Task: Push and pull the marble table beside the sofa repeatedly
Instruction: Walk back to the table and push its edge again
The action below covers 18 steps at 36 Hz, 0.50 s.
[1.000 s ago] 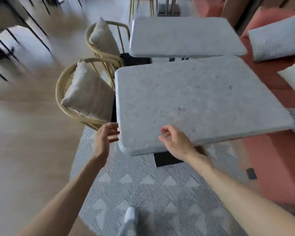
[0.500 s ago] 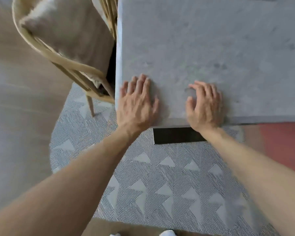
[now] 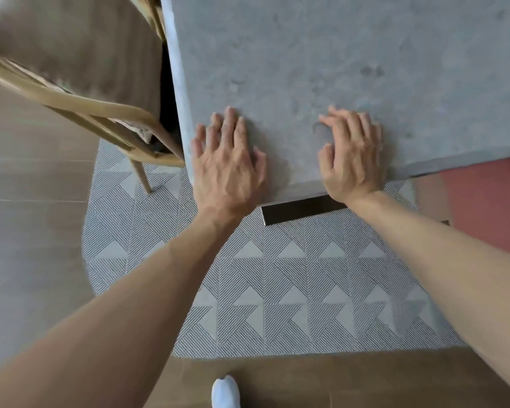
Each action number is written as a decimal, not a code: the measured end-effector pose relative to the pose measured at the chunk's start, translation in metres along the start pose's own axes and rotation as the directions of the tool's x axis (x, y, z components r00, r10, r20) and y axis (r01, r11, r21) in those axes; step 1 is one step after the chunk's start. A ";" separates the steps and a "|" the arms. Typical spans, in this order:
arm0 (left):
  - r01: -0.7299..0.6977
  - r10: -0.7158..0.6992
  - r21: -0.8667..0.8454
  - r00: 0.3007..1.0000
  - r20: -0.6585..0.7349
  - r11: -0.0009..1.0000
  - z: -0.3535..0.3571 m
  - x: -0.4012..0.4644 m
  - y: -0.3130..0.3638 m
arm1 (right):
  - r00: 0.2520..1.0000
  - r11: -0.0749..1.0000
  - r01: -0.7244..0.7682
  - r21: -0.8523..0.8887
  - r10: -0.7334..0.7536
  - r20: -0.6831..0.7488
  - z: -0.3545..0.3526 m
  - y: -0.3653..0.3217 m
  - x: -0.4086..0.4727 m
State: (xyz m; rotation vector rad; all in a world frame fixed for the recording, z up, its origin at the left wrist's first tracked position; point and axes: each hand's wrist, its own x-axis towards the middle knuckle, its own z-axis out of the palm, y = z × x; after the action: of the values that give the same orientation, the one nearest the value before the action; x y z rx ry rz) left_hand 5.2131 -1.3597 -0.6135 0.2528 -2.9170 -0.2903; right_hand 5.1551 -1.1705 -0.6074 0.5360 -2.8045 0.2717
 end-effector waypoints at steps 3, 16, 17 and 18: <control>-0.002 0.001 -0.024 0.999 -0.033 1.000 0.002 -0.002 -0.001 | 1.000 1.000 -0.010 -0.008 0.010 -0.020 0.000 0.001 -0.003; -0.056 0.043 -0.072 0.985 -0.167 0.996 0.013 0.007 -0.008 | 0.997 0.999 0.021 0.033 -0.019 -0.075 0.012 0.005 0.007; -0.056 0.043 -0.076 0.986 -0.160 0.996 0.010 0.010 -0.008 | 0.998 0.999 0.016 0.028 -0.014 -0.068 0.011 0.003 0.010; -0.054 0.040 -0.083 0.986 -0.160 0.995 0.009 0.013 -0.009 | 0.998 1.000 0.011 0.022 -0.010 -0.065 0.011 0.003 0.013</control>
State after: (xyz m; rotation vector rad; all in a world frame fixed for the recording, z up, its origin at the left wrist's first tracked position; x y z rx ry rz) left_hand 5.2003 -1.3689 -0.6222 0.1840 -2.7414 -0.3717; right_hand 5.1399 -1.1748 -0.6140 0.5375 -2.7386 0.3134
